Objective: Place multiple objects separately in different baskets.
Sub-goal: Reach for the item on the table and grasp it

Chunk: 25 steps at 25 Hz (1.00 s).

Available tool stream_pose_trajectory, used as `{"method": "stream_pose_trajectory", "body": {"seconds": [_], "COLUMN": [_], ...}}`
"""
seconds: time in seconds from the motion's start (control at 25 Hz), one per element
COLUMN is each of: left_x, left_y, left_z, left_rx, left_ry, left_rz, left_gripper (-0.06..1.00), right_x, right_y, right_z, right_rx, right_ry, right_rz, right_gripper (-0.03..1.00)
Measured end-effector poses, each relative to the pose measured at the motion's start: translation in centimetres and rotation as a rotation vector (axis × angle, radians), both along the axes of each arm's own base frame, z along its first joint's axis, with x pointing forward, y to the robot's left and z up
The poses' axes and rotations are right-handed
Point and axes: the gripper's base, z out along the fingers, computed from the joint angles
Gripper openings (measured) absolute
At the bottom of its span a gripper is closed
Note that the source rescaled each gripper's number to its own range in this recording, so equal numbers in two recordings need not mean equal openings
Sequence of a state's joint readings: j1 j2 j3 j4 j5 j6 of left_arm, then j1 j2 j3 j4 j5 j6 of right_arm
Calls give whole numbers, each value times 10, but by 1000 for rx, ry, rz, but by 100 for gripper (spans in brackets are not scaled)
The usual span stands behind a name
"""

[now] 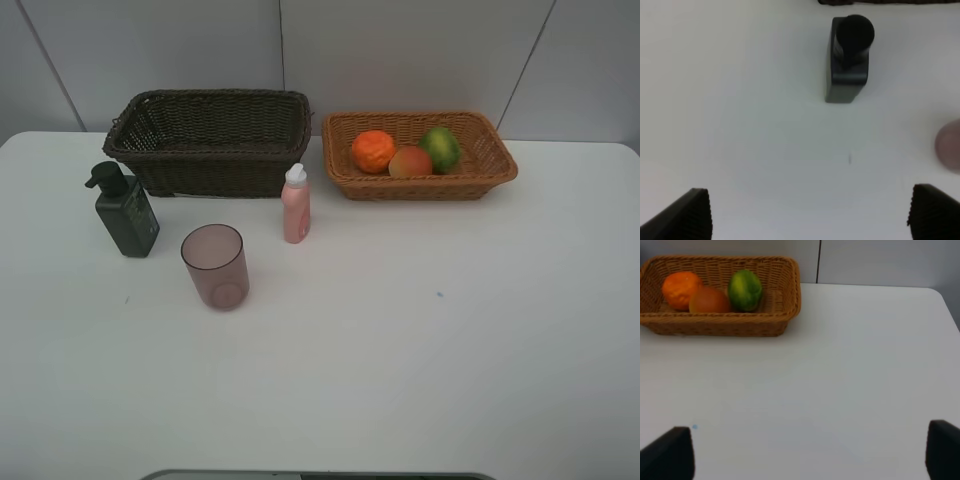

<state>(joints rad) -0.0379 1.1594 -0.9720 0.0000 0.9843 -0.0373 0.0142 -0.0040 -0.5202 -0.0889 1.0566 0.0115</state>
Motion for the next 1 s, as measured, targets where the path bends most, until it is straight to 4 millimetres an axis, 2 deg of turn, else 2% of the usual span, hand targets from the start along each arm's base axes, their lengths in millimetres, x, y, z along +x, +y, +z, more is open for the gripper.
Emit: {"method": "stream_pose_trajectory", "body": {"seconds": [0.2,0.24,0.44,0.64,1.0], "left_x": [57,57,97,116,137], "left_y": [-14,-14,-28,-31,-34], "left_z": [-28,-28,-56,-86,-131], "left_rx": [11,11,5,5,7], "left_ry": [133,133,192,237,259], "left_rz": [-1,-1,0,11,9], "left_gripper": [100,100,100,100,100], "right_x": [0,0,0,0,0], "right_y": [0,0,0,0,0], "right_z": [0,0,0,0,0], "right_rx": [0,0,0,0,0], "right_ry": [0,0,0,0,0], "right_rz": [0,0,0,0,0], "right_gripper": [93,93,93,93,93]}}
